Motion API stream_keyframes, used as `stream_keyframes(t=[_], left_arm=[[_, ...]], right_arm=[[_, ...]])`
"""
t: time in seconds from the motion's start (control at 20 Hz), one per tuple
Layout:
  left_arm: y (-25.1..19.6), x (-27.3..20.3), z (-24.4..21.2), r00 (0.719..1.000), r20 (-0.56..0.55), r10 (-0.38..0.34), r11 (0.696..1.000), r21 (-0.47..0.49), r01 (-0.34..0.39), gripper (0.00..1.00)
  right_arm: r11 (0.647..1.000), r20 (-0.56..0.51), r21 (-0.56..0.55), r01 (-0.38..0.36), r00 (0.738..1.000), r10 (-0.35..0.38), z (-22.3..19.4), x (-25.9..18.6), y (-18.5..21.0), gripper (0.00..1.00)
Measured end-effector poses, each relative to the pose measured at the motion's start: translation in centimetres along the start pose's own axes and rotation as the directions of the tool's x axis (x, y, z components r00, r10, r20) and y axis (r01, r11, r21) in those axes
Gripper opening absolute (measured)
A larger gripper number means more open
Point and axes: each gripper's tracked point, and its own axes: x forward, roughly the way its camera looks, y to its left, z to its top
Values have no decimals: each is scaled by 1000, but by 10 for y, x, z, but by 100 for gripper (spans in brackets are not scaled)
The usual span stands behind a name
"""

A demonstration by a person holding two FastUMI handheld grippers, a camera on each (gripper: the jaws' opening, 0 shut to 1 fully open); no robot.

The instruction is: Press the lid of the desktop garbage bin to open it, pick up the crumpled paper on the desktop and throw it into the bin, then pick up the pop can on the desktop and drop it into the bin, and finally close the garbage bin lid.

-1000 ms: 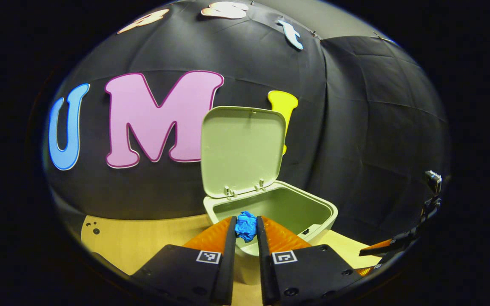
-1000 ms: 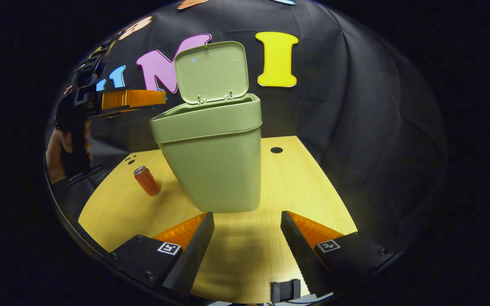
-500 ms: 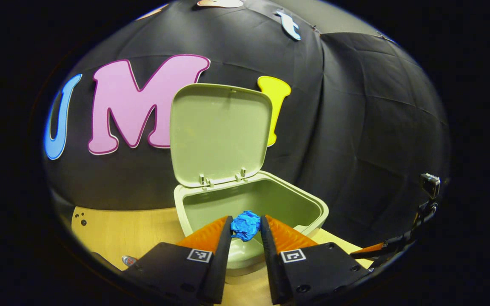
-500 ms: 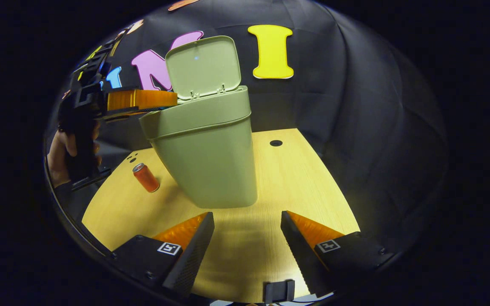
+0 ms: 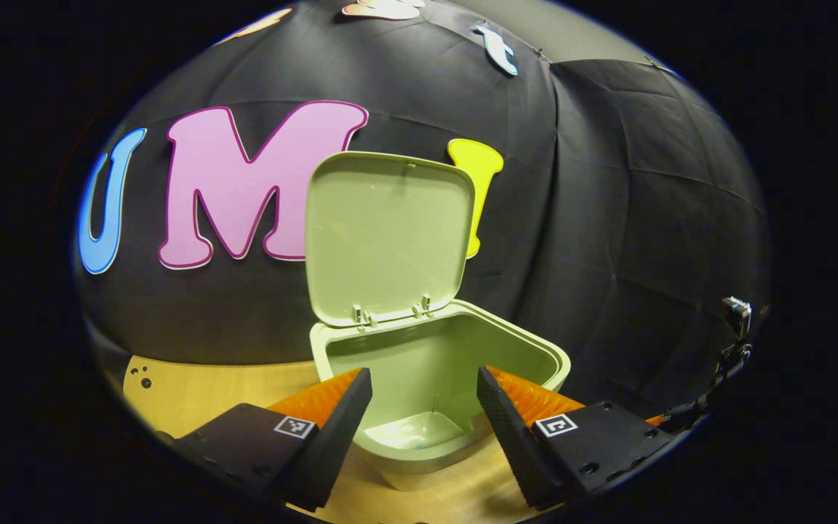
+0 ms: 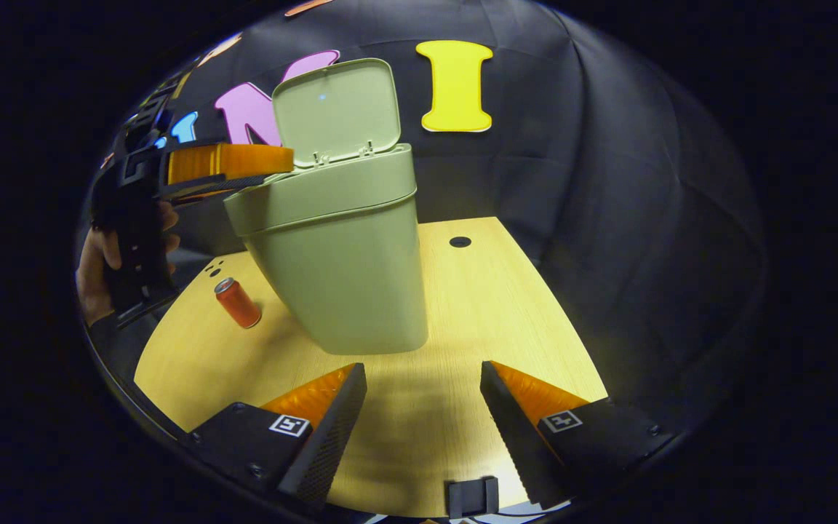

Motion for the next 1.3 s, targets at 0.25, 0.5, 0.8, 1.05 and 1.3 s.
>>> stream_keyframes(t=[0.25,0.5,0.8,1.05,1.3], left_arm=[[49,-40,-1,995,30,96,995,-13,-95,95],[110,-96,-39,974,-5,226,974,-6,-226,95],[171,-163,-91,930,-96,356,933,-27,-360,95],[213,-204,-121,886,-144,440,887,-84,-454,95],[239,-234,-149,860,-191,472,854,-144,-501,96]], right_arm=[[1000,-10,-4,10,1000,-10,-1,0,13,99],[1000,-28,-27,-15,999,14,-6,7,43,99],[995,-53,-68,-76,996,72,-13,15,89,99],[984,-61,-120,-129,991,122,-13,24,130,99],[968,-70,-167,-186,982,176,-15,33,179,99]])
